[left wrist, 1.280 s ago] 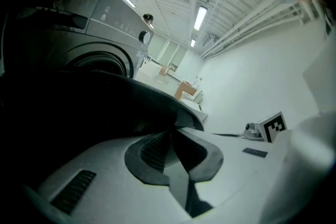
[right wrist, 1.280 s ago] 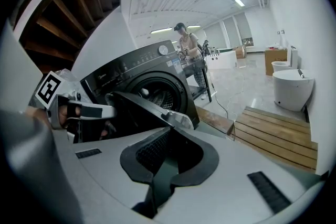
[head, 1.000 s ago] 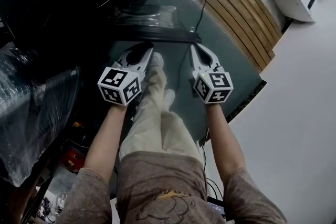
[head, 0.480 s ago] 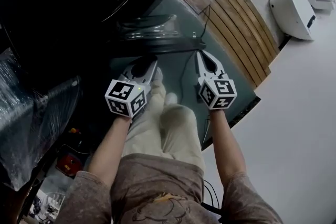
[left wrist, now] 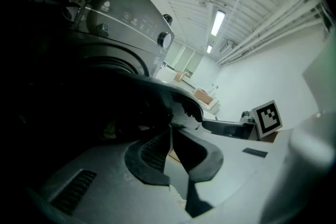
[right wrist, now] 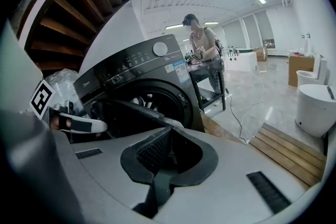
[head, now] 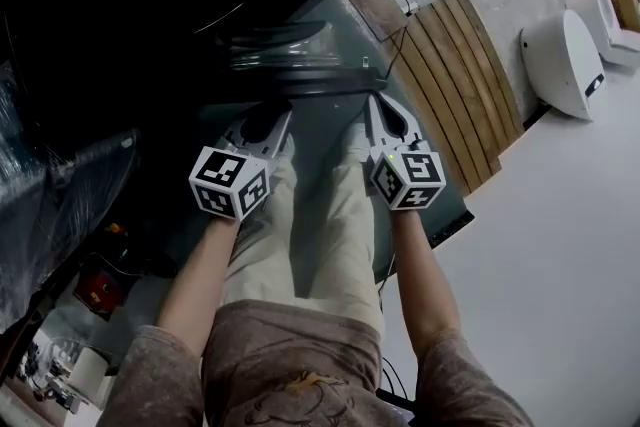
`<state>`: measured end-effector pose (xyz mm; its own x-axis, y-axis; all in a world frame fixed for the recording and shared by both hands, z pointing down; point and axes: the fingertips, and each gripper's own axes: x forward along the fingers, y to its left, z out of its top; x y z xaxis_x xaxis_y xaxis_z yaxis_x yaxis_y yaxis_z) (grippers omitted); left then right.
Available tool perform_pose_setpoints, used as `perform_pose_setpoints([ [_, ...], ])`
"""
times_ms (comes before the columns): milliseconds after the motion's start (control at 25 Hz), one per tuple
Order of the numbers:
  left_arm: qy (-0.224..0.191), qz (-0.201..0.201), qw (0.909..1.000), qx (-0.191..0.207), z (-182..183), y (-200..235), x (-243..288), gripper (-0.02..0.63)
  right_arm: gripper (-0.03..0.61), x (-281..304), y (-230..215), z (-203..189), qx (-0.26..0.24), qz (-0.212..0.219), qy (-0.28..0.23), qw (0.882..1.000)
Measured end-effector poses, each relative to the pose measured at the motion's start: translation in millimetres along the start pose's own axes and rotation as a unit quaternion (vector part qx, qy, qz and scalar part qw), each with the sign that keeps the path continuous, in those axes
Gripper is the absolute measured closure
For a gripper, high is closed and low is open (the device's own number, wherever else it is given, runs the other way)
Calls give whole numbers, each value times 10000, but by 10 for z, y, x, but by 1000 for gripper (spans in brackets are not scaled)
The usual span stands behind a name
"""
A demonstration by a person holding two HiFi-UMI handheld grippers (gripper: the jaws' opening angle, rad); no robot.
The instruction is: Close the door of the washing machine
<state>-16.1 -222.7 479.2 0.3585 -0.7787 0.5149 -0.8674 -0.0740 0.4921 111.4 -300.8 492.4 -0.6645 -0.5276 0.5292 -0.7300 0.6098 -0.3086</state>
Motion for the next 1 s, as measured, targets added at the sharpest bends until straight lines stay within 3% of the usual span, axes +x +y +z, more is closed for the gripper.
perform_pose_setpoints([
  [320,-448,648,9958,-461,174,101,53,598,572,247,-34,171,-363,563,429,9968],
  [840,-833,1461,9830,-733,441,224,209,601,572,628,-93,458,-669,1296,741,9865],
  [1000,-942,1593,9791,-844,529,283,240,601,572,755,-79,588,-724,1338,729,9857],
])
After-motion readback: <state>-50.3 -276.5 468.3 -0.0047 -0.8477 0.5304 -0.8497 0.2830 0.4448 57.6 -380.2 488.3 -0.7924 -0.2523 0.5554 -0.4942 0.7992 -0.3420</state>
